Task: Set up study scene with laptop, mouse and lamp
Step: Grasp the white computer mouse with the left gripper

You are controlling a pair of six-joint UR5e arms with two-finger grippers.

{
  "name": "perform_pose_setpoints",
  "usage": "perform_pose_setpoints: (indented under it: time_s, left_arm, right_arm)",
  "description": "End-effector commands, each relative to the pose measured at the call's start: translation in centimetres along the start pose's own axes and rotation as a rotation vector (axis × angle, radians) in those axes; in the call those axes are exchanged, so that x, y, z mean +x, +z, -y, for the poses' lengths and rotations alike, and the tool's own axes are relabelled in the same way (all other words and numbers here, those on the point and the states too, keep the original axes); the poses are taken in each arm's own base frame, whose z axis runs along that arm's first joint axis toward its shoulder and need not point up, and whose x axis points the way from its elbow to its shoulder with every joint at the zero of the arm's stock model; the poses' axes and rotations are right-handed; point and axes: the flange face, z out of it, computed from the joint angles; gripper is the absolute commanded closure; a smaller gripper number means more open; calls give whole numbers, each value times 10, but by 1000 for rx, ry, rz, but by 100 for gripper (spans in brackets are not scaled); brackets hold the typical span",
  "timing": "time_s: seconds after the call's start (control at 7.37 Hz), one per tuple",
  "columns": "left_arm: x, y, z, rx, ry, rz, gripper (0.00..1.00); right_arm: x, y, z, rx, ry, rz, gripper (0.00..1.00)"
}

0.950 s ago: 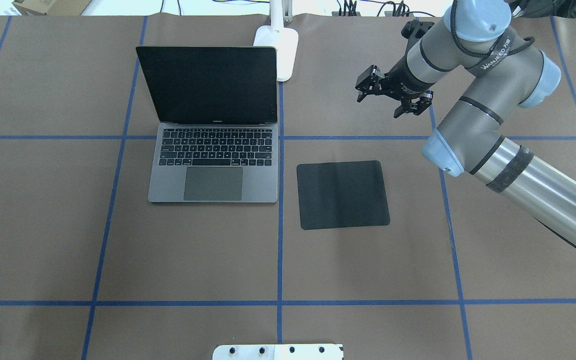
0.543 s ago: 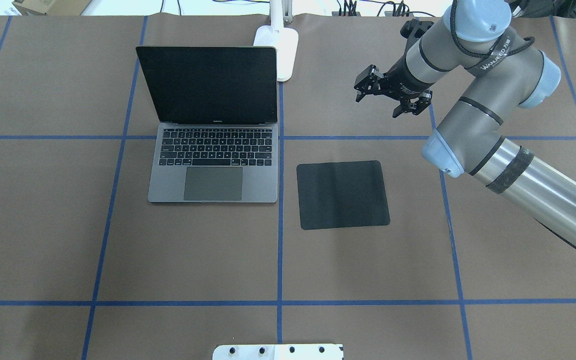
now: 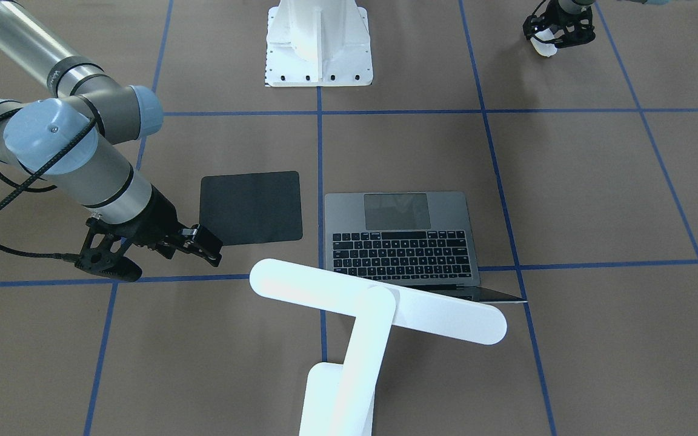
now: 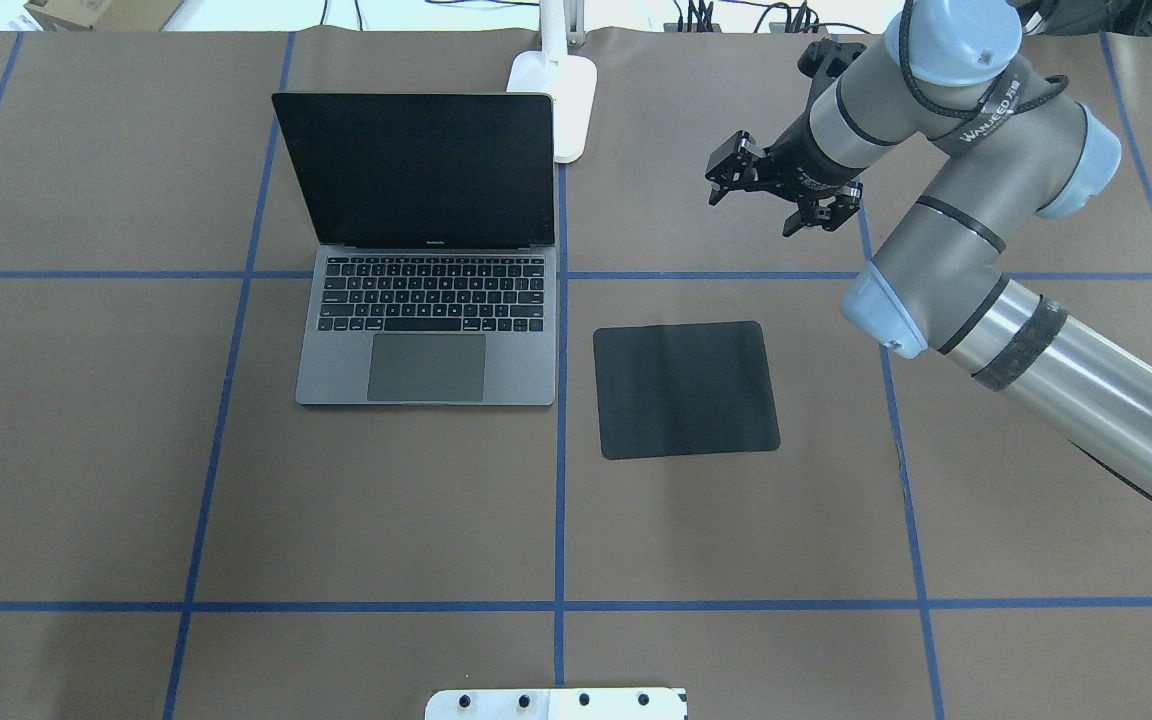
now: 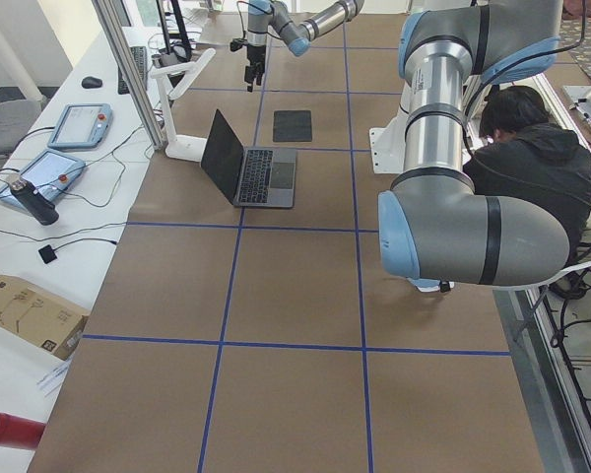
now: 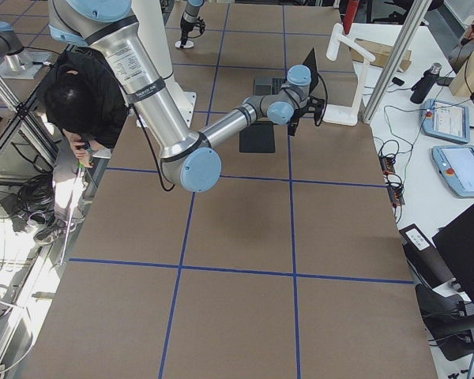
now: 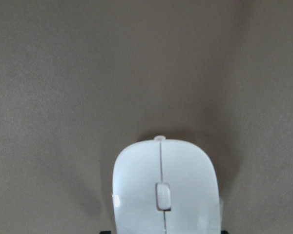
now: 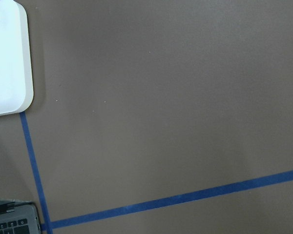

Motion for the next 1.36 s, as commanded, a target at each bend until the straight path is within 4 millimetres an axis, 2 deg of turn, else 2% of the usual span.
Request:
perform_pose_setpoints:
  time_s: [0.0,0.27,0.41,0.54,0.68,0.81,0.95,1.09,1.22]
  left_arm:
    - [0,-5,1,-3,0,-25,56]
    - [-2,-20,-1,-16,6,-71,62]
    - [6,-28,-2,-15,-2,-95,62]
    - [17,-41,2,3,-34,-139,67]
    - [34,-58,6,18,-56,-198,67]
    - [52,-79,9,34,-77,-262,76]
    - [61,-95,13,4,-99,-294,76]
    - [80,-110,29,-8,-136,-343,76]
    - [117,-126,47,6,-172,-369,77]
  right_arm:
    - [-1,0,-1,2,-2,1,1]
    - [-2,-1,-1,1,-5,3,1]
    - [-3,0,-2,0,-4,3,1]
    - [-2,0,-2,-2,-3,2,1]
    - [-1,1,-2,-2,-4,0,1]
    - [-1,2,-1,-3,-2,-2,1]
    - [0,10,-4,-11,-5,-12,1]
    - [1,12,-4,-13,-8,-16,1]
    - [3,15,-2,-15,-6,-24,1]
